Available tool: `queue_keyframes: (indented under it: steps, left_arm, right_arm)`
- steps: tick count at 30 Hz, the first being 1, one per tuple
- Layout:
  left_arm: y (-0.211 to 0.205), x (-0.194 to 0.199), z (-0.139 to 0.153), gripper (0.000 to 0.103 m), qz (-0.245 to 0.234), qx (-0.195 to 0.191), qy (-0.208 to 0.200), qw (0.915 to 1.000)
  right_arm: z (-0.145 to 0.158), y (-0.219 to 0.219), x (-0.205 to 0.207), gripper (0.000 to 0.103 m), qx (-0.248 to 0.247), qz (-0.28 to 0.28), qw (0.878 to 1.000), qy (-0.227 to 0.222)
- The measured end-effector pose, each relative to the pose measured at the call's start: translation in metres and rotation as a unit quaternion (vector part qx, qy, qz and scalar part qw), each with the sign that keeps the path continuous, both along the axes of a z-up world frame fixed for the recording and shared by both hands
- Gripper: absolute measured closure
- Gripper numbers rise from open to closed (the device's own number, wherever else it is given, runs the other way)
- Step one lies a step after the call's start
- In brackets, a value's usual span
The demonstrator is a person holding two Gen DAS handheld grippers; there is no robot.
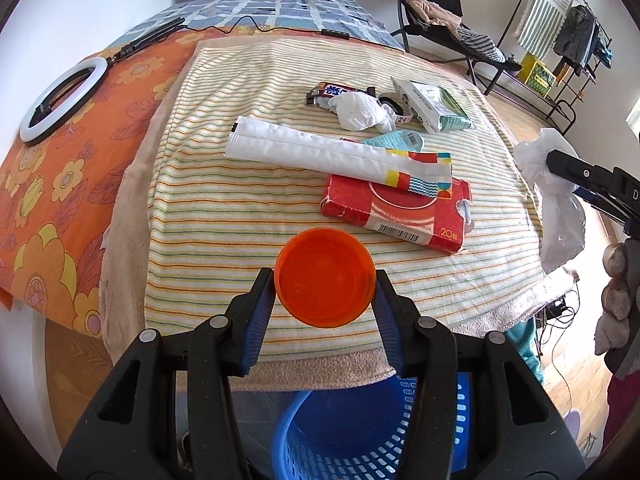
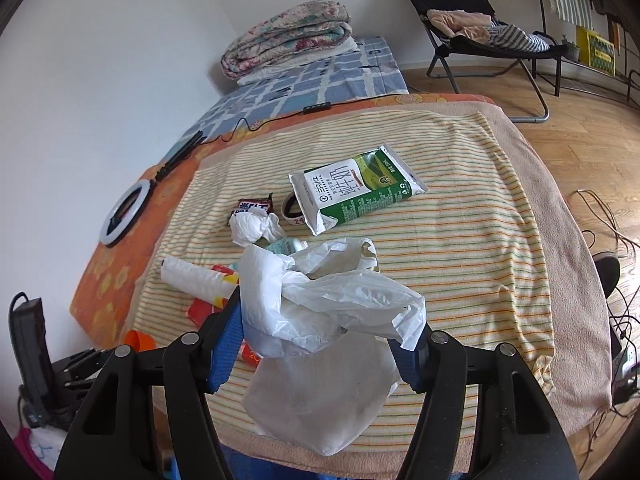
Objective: Collect trash
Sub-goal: 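Carry cap and tissues to the blue basket and open both tools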
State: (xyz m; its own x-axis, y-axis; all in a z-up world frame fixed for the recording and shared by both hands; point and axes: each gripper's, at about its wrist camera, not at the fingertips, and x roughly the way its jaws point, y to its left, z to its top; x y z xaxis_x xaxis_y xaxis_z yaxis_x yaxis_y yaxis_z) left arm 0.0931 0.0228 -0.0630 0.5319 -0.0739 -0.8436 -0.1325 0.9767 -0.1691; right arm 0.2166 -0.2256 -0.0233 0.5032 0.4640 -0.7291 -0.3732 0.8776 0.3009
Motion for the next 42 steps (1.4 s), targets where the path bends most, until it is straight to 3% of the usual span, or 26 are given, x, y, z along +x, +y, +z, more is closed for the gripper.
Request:
queue_keyframes:
  steps: [10,17,29,42]
  left_arm:
    - [-0.033,-0.046,0.006,0.053,-0.037,-0.003,-0.006,0.9993]
    - [-0.048,-0.074,-0.013,0.053,-0.052,-0.010,0.014,0.9985]
    - [-0.059,-0.110,-0.057,0.053,-0.049,-0.022,0.063,0.9966]
    - [-0.069,-0.122,-0.088,0.053,-0.064,-0.008,0.100,0.9929]
  right_arm:
    - [0.004,0.000,-0.065,0.039,-0.031,0.045,0.998,-0.018]
    - [-0.007,0.000,-0.109,0.039,-0.048,0.068,0.996,-0.012]
    - [-0.054,0.019,-0.171,0.039,-0.086,0.122,0.989,0.018]
    - [-0.097,0.027,-0.195,0.038,-0.127,0.130,0.982,0.044]
